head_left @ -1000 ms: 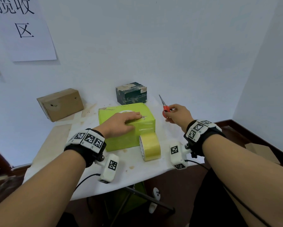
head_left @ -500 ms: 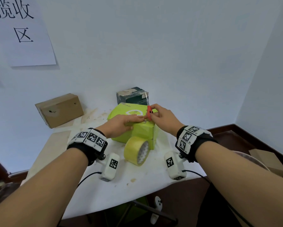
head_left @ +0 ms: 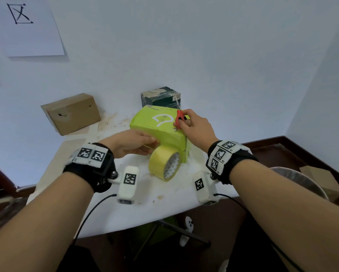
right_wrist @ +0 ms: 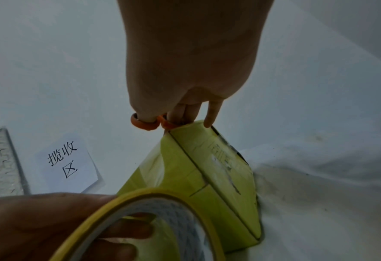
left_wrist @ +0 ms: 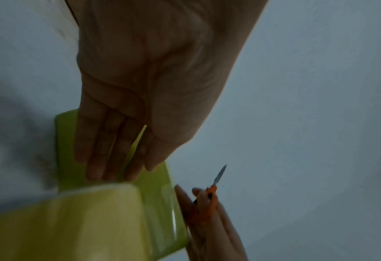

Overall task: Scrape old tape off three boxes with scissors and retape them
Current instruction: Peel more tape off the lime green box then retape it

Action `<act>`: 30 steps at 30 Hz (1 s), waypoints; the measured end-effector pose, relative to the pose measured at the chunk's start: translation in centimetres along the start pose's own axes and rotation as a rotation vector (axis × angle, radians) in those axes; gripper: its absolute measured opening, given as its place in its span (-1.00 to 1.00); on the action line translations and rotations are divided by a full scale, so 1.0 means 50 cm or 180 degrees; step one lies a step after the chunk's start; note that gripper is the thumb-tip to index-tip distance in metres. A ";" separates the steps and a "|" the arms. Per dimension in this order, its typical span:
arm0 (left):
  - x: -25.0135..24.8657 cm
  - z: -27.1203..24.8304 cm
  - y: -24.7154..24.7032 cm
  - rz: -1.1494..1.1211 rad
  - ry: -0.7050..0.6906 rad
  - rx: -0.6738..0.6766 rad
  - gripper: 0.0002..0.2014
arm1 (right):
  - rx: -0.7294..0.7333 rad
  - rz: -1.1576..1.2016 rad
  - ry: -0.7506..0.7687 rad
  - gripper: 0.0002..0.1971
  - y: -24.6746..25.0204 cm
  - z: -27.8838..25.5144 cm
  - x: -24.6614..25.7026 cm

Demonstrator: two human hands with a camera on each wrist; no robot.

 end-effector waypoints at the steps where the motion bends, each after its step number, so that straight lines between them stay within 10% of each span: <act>1: 0.004 0.003 -0.015 0.0057 0.0060 0.0025 -0.76 | 0.0012 -0.0028 0.0007 -0.77 -0.001 -0.003 0.003; 30: 0.014 0.005 -0.087 -0.1072 0.0085 0.0017 -0.69 | 0.0179 0.0001 0.0065 -0.75 -0.021 -0.001 -0.020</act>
Point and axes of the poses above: each hand's wrist, its own z-axis towards the middle knuckle, its own y-axis out of the back of the hand, x = y × z, the point moved 6 cm from there along z, towards the middle knuckle, and after that the axes turned 11 degrees about x, right-handed, at the moved point
